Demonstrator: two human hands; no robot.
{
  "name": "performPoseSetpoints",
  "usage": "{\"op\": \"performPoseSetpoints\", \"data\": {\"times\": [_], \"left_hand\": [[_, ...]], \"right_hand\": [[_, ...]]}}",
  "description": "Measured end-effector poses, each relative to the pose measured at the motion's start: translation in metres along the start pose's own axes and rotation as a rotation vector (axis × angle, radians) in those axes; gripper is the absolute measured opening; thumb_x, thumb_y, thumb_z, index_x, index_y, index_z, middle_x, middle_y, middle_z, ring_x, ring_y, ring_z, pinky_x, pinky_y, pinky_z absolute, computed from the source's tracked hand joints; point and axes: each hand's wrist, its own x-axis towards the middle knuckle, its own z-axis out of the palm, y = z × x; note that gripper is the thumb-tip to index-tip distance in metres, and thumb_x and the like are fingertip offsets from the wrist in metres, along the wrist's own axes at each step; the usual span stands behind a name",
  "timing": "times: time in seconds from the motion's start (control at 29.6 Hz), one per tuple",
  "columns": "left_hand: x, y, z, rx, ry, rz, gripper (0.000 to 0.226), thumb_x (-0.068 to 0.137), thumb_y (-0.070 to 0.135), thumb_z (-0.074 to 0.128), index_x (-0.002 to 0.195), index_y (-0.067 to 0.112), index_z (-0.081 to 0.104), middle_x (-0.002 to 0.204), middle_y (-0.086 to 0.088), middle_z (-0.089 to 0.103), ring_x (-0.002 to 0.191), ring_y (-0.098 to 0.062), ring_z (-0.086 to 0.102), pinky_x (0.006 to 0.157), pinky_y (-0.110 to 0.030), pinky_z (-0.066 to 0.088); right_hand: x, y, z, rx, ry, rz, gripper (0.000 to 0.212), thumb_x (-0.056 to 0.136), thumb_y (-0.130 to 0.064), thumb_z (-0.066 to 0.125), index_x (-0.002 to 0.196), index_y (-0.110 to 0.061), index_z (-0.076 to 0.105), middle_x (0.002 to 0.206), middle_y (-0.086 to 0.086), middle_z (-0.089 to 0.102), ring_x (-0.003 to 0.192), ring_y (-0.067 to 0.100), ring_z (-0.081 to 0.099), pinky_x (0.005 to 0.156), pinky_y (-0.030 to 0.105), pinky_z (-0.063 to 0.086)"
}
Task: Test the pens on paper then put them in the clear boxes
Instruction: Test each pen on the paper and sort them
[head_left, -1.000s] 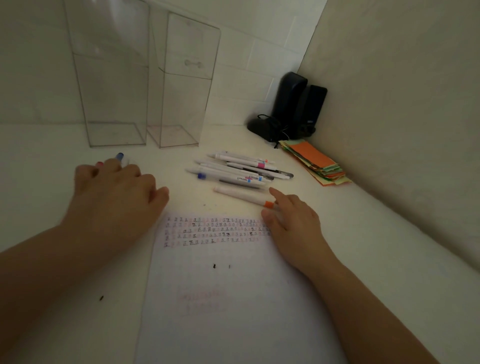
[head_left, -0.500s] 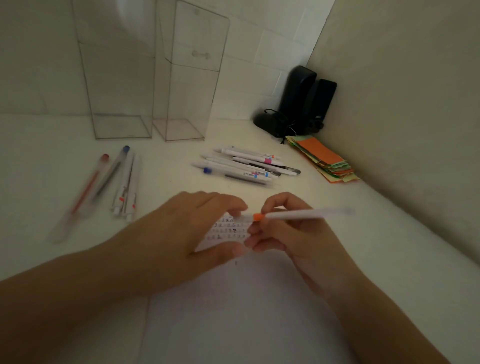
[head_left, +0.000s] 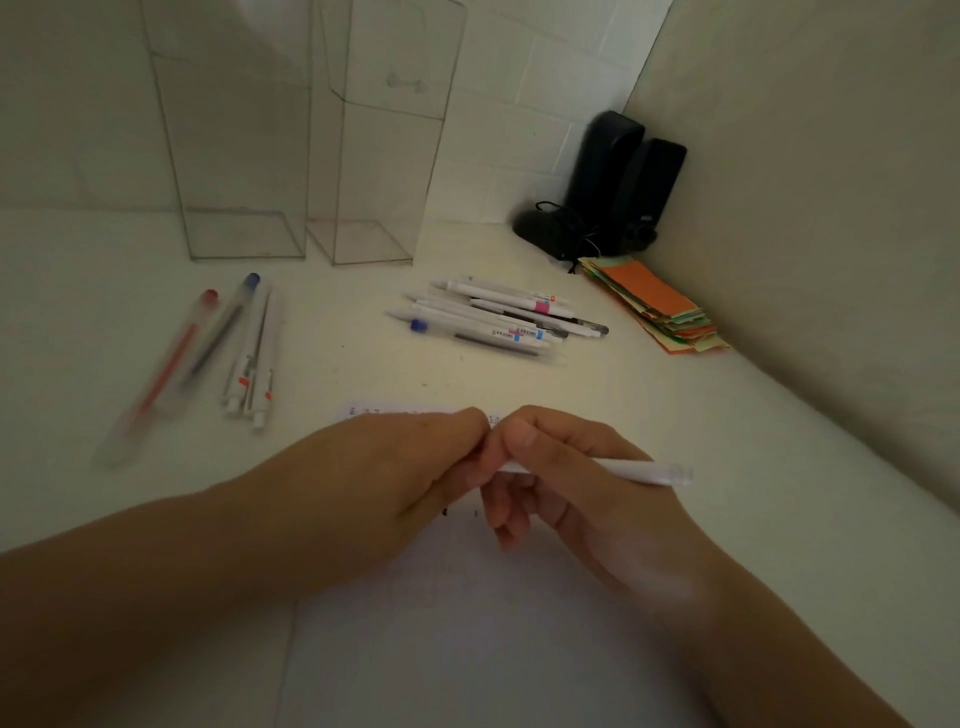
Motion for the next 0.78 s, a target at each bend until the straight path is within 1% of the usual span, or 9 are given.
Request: {"op": "performPoseSetpoints", "data": {"times": [0.14, 0.2, 0.34, 0.37, 0.44, 0.54, 0.57, 0.64, 0.78], "left_hand": [[0.001, 0.003, -0.005, 0.011, -0.02, 0.017, 0.023, 0.086, 0.048, 0.019, 0.085, 0.031, 0.035, 0.066, 0.007, 0.056, 0.054, -0.007, 0.043, 0.05, -0.015, 0.032], [0.001, 0.003, -0.007, 0.051, -0.019, 0.044, 0.023, 0.089, 0.048, 0.023, 0.082, 0.031, 0.036, 0.064, 0.014, 0.05, 0.053, -0.004, 0.043, 0.048, -0.019, 0.036], [0.0, 0.001, -0.008, -0.049, -0.021, -0.032, 0.026, 0.083, 0.061, 0.025, 0.092, 0.04, 0.038, 0.074, 0.018, 0.055, 0.07, 0.001, 0.051, 0.06, -0.017, 0.041], [0.0, 0.001, -0.009, -0.064, 0.005, -0.08, 0.028, 0.079, 0.067, 0.025, 0.093, 0.044, 0.034, 0.074, 0.018, 0.053, 0.073, 0.006, 0.05, 0.06, -0.014, 0.039], [0.0, -0.003, -0.009, -0.031, 0.05, -0.159, 0.031, 0.077, 0.07, 0.022, 0.091, 0.042, 0.029, 0.069, 0.013, 0.049, 0.075, 0.013, 0.046, 0.058, -0.015, 0.035], [0.0, -0.009, -0.011, -0.042, 0.083, -0.222, 0.011, 0.086, 0.045, 0.028, 0.088, 0.036, 0.033, 0.067, 0.007, 0.051, 0.078, 0.006, 0.047, 0.065, -0.013, 0.038], [-0.001, -0.011, -0.012, -0.065, 0.084, -0.23, 0.004, 0.089, 0.035, 0.031, 0.087, 0.034, 0.035, 0.065, 0.006, 0.05, 0.077, 0.005, 0.046, 0.066, -0.01, 0.037], [-0.002, -0.016, -0.01, -0.082, 0.053, -0.202, 0.011, 0.092, 0.026, 0.034, 0.084, 0.033, 0.037, 0.062, 0.007, 0.048, 0.076, 0.005, 0.047, 0.064, -0.009, 0.036], [-0.002, -0.026, -0.004, -0.092, -0.062, -0.111, 0.022, 0.082, 0.047, 0.022, 0.082, 0.041, 0.043, 0.085, 0.02, 0.056, 0.076, 0.005, 0.052, 0.065, -0.008, 0.037]], "right_hand": [[-0.002, -0.007, 0.002, 0.056, -0.031, -0.05, 0.028, 0.085, -0.025, 0.048, 0.078, -0.004, 0.065, 0.076, 0.018, 0.061, 0.058, 0.014, 0.055, 0.051, 0.025, 0.046], [-0.003, -0.009, 0.002, 0.061, -0.043, -0.052, 0.026, 0.085, -0.024, 0.047, 0.076, -0.007, 0.065, 0.071, 0.014, 0.061, 0.056, 0.014, 0.055, 0.05, 0.024, 0.046], [0.0, -0.011, -0.006, 0.074, -0.048, -0.058, 0.025, 0.081, -0.023, 0.047, 0.074, -0.01, 0.066, 0.067, 0.007, 0.063, 0.056, 0.016, 0.055, 0.049, 0.024, 0.044], [0.0, -0.012, -0.011, 0.08, -0.005, -0.067, 0.025, 0.08, -0.024, 0.047, 0.073, -0.01, 0.067, 0.064, 0.008, 0.063, 0.054, 0.018, 0.053, 0.047, 0.023, 0.042], [0.0, -0.014, -0.024, 0.099, 0.234, -0.064, 0.032, 0.083, -0.026, 0.046, 0.062, -0.012, 0.064, 0.049, 0.007, 0.055, 0.043, 0.017, 0.042, 0.042, 0.022, 0.034], [0.0, -0.01, -0.04, -0.074, 0.606, 0.033, 0.037, 0.092, -0.025, 0.05, 0.057, -0.015, 0.057, 0.036, 0.0, 0.039, 0.035, 0.013, 0.027, 0.037, 0.021, 0.022], [0.001, -0.008, -0.042, -0.163, 0.636, 0.078, 0.028, 0.091, -0.023, 0.052, 0.065, -0.015, 0.057, 0.037, -0.001, 0.042, 0.037, 0.013, 0.03, 0.036, 0.02, 0.023], [0.004, -0.003, -0.042, -0.277, 0.612, 0.146, 0.015, 0.086, -0.014, 0.058, 0.072, -0.017, 0.054, 0.042, -0.003, 0.05, 0.041, 0.011, 0.037, 0.039, 0.02, 0.029], [0.01, 0.002, -0.037, -0.418, 0.58, 0.126, 0.028, 0.074, -0.004, 0.062, 0.057, -0.018, 0.045, 0.045, -0.008, 0.046, 0.045, 0.008, 0.036, 0.043, 0.022, 0.028]]}}
